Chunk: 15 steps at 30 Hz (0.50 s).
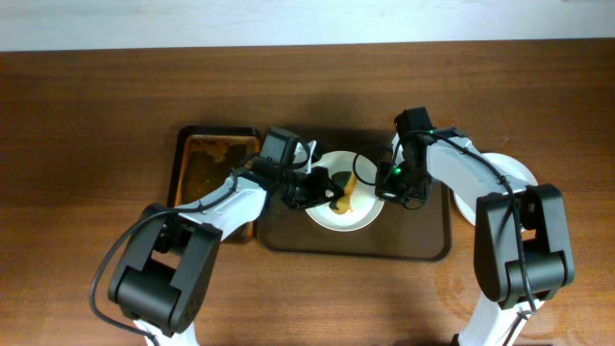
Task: Clean dirty plates on tray and stack at the side
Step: 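Scrub the held last plate with the sponge in the left gripper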
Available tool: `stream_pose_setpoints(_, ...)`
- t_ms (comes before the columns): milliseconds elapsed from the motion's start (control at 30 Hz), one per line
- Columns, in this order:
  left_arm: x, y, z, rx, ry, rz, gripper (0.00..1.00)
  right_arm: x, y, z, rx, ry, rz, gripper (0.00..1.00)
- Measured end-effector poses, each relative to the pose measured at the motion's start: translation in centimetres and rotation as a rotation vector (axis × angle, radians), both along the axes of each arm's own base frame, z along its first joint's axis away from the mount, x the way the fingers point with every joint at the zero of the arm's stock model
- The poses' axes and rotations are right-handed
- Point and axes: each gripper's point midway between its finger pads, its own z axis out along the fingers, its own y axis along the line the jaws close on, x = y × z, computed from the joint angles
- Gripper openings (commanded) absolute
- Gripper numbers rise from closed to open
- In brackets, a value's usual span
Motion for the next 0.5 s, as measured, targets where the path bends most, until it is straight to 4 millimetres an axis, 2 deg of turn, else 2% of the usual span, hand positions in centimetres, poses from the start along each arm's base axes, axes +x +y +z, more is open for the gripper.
stream_pose_setpoints(300, -2.7, -2.8, -2.0, 0.003, 0.051, -0.08, 0.0, 0.0, 0.0, 0.0, 0.0, 0.0, 0.0, 0.04)
stream_pose_setpoints(500, -2.1, -2.7, -3.3, 0.1, -0.003, -0.035, 0.0, 0.0, 0.0, 0.0, 0.0, 0.0, 0.0, 0.04)
